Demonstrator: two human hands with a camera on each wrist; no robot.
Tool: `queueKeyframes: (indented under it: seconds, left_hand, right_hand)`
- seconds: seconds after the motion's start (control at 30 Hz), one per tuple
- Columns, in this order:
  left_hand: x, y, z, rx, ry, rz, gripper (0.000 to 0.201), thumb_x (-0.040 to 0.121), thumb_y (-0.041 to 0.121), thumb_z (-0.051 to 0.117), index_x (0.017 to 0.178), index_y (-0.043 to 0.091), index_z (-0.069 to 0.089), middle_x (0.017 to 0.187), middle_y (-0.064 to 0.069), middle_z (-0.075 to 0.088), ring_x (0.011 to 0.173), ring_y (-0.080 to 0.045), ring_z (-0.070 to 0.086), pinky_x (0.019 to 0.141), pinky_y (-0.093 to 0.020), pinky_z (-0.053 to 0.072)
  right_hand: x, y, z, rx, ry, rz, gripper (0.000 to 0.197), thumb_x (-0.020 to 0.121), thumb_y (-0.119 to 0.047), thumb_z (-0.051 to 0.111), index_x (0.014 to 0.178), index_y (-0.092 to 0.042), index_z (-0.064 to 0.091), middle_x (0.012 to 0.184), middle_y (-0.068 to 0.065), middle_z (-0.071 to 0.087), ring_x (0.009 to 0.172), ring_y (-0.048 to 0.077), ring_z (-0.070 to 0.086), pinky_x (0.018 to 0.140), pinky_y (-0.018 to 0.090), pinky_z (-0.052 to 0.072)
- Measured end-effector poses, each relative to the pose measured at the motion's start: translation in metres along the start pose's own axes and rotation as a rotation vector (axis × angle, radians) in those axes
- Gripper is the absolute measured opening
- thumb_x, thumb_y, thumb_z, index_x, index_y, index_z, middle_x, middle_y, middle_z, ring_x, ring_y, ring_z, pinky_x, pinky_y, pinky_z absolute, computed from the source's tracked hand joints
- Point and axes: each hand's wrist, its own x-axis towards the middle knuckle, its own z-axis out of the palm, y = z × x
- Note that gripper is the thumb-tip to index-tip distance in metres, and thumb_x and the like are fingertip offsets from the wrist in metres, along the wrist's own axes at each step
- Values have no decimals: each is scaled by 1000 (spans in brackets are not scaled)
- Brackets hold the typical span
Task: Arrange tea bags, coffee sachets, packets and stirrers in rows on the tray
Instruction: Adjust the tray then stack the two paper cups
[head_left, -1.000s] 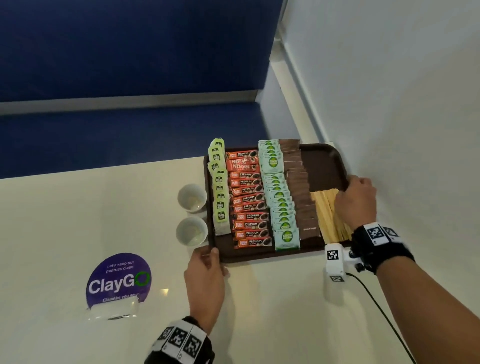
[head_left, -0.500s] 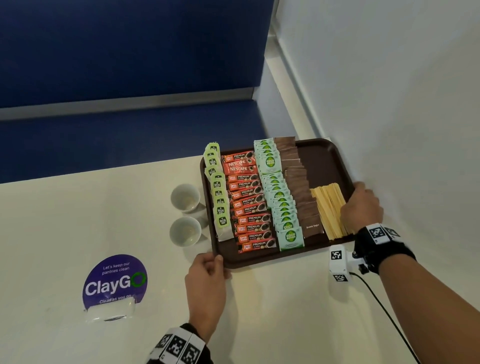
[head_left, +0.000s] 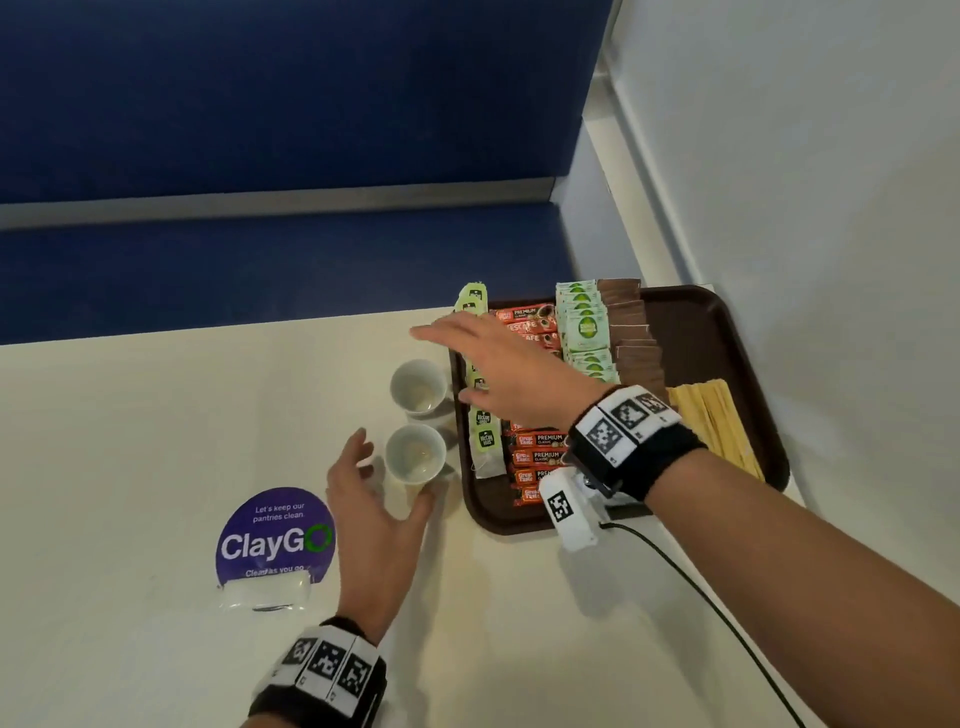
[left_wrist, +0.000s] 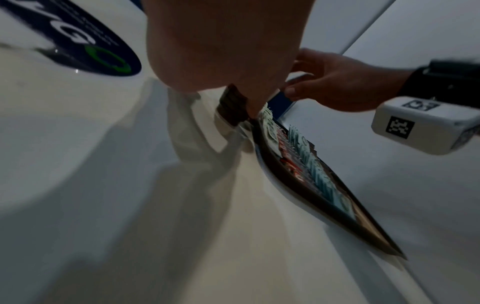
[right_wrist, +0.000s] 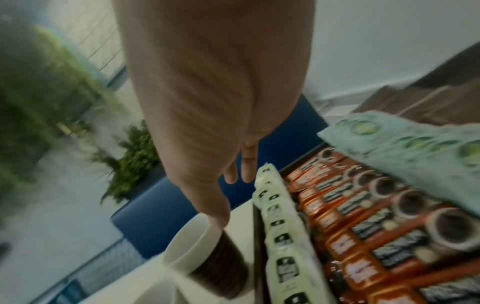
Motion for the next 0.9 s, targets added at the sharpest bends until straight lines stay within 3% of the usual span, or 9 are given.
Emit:
queueKeyframes:
  seconds: [0.07, 0.13, 0.2, 0.37, 0.53, 0.73, 0.9]
  left_hand:
    - [10, -1, -1, 21, -56, 56, 91, 80, 39, 94, 155, 35, 42, 142, 18, 50, 133, -15, 52, 109, -40, 47]
    - [16, -1, -1, 24, -88, 120, 75, 82, 37, 94, 139, 57, 49, 131, 34, 58, 126, -12, 59, 108, -47, 51]
    - [17, 0, 0, 18, -92, 160, 69, 83, 30, 93, 121, 69, 51, 123, 35, 64, 116, -7, 64, 101, -48, 54]
    - [5, -7, 4, -21, -72, 131, 61, 84, 27, 93, 119, 59, 55, 123, 22, 68, 116, -10, 65, 98, -46, 57]
    - [-5, -8, 8, 3, -68, 137, 65, 84, 23, 92, 120, 58, 52, 126, 19, 68, 117, -12, 65, 99, -44, 56]
    - [-7, -12, 9, -1, -79, 116, 62, 83, 19, 92, 129, 39, 57, 127, 15, 68, 119, -14, 65, 101, -40, 56]
    - [-6, -15, 9, -8, -81, 127, 61, 83, 18, 93, 131, 35, 58, 128, 14, 68, 119, -11, 65, 99, -33, 54]
  right_hand:
    - [17, -5, 12, -22, -101, -56, 85, 98, -14, 74, 167, -34, 28, 163, -4, 38, 145, 21, 39, 122, 42, 37]
    - [26, -6, 23, -24, -165, -74, 86, 97, -15, 76, 166, -36, 29, 162, -4, 39, 142, 24, 42, 120, 48, 41]
    - [29, -5, 31, -22, -187, -77, 83, 96, -14, 77, 164, -37, 34, 160, -4, 41, 139, 23, 43, 118, 48, 44]
    - [27, -10, 32, -38, -195, -69, 69, 100, -12, 73, 158, -34, 43, 155, -3, 43, 135, 22, 43, 115, 41, 44]
    - [20, -14, 30, -59, -214, -68, 69, 101, -11, 70, 159, -35, 41, 156, -3, 41, 136, 22, 43, 111, 35, 42]
    - [19, -22, 30, -77, -237, -65, 72, 102, -10, 69, 161, -34, 38, 160, -2, 39, 138, 22, 41, 105, 27, 37]
    - [18, -25, 29, -85, -252, -61, 72, 102, -9, 69, 161, -34, 38, 161, -2, 38, 138, 24, 41, 109, 32, 41]
